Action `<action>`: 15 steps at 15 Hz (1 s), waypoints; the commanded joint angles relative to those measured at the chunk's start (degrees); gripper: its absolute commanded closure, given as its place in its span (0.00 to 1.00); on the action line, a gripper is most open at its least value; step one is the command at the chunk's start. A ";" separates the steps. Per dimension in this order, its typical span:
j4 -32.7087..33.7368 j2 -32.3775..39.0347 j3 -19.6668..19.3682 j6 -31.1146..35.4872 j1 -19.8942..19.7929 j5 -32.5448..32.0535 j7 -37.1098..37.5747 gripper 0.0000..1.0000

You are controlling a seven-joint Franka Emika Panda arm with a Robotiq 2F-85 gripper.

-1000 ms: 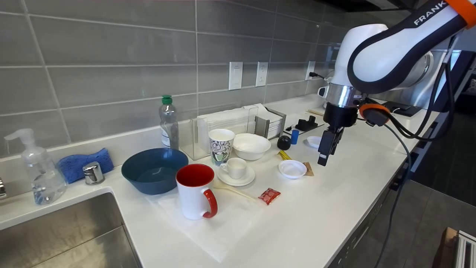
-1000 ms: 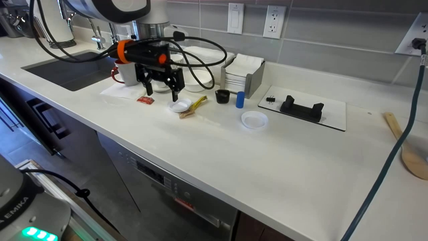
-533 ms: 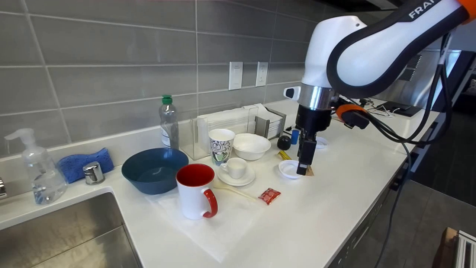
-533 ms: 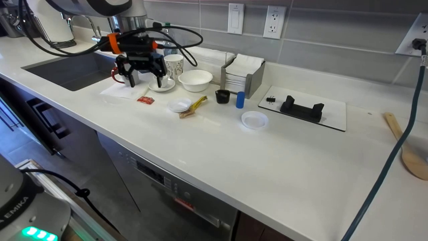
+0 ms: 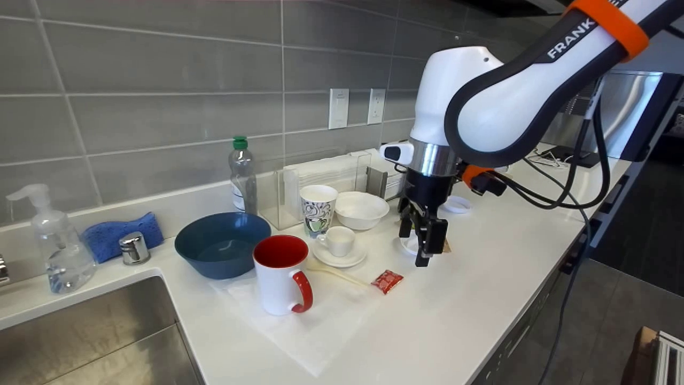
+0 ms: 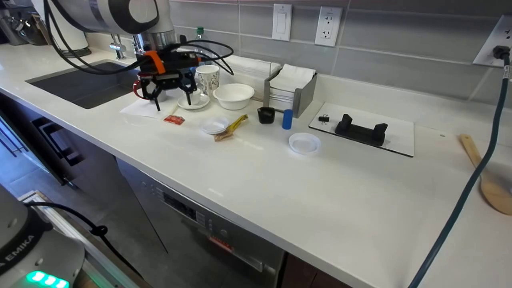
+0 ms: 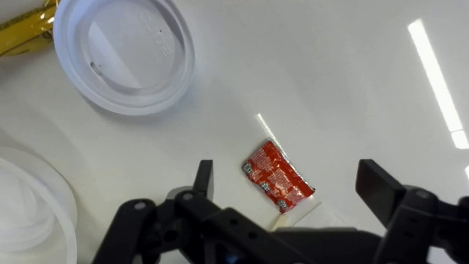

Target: Pick up the upside down white paper cup lid on the left and move it to the right of the kitchen counter, pick up the red packet from the kitchen counter and put it in the first white paper cup lid to the right

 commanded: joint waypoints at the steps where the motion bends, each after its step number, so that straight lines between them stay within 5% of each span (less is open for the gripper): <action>1: 1.32 3.84 1.15 3.69 -0.58 -0.03 -10.70 0.00; 7: 2.31 8.10 3.08 9.54 -1.51 -1.23 -23.58 0.04; 12: 3.61 10.45 4.48 9.41 -2.25 -1.22 -28.71 0.51; 15: 4.16 11.28 4.81 9.20 -2.47 -1.55 -30.43 0.62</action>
